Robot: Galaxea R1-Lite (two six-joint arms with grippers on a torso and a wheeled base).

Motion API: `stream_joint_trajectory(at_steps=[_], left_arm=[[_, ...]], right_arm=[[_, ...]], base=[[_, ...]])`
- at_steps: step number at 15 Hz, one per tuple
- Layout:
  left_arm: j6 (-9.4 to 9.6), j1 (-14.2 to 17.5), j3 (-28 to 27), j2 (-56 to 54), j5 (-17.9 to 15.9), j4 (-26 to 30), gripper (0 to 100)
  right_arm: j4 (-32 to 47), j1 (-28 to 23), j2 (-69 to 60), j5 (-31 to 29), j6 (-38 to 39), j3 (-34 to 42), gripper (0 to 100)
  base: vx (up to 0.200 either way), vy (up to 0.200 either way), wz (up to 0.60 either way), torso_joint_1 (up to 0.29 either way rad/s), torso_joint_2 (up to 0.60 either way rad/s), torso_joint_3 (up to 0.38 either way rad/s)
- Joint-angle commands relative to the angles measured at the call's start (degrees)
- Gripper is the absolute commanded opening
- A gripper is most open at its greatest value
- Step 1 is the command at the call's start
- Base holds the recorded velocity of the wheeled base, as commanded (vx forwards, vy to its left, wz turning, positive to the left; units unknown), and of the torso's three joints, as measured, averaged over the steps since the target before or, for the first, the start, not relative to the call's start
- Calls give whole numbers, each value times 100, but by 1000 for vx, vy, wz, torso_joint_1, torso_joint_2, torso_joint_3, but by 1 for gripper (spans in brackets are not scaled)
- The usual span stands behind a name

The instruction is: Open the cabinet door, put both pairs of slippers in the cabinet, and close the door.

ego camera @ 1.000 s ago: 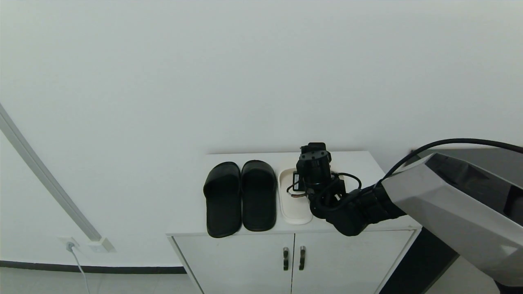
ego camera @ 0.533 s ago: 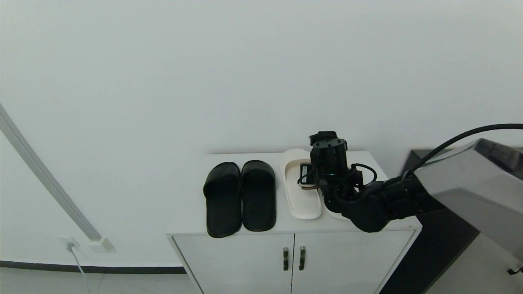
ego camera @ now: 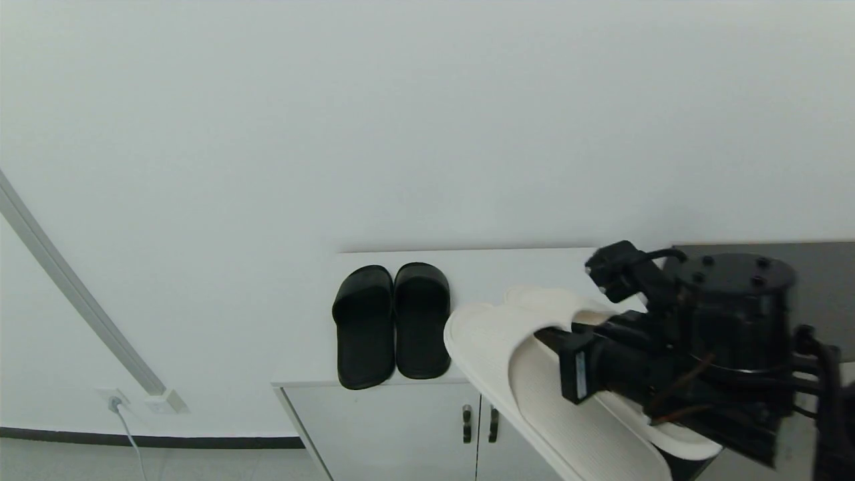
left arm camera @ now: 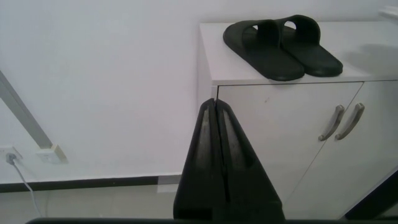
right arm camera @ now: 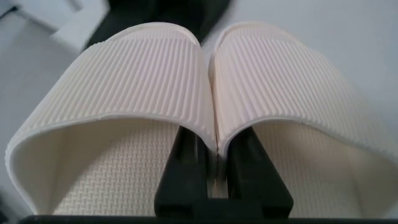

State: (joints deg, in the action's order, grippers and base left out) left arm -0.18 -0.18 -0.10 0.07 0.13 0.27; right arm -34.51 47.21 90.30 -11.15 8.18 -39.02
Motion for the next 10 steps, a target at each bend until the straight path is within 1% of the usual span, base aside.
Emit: stream_joint_trajectory(at_steps=[1, 2, 3, 5, 8, 10], left_arm=[[-8, 1, 1, 1, 13, 0, 0], [-8, 1, 1, 1, 13, 0, 0], [-17, 1, 1, 1, 13, 0, 0], [-17, 1, 1, 1, 22, 0, 0], [-34, 1, 1, 1, 22, 0, 0], [-43, 1, 1, 1, 22, 0, 0]], right_arm=[[340, 95, -1374, 614, -115, 729, 0], [612, 95, -1462, 676, -141, 703, 0], [700, 95, -1471, 729, -159, 712, 0], [709, 86, -1462, 843, -159, 738, 0], [709, 86, -1453, 861, -159, 773, 0], [683, 86, -1462, 922, -168, 870, 0]], base=[[0, 0, 0, 0, 0, 0], [0, 0, 0, 0, 0, 0], [0, 0, 0, 0, 0, 0], [0, 0, 0, 0, 0, 0], [0, 0, 0, 0, 0, 0], [-200, 0, 0, 0, 0, 5]])
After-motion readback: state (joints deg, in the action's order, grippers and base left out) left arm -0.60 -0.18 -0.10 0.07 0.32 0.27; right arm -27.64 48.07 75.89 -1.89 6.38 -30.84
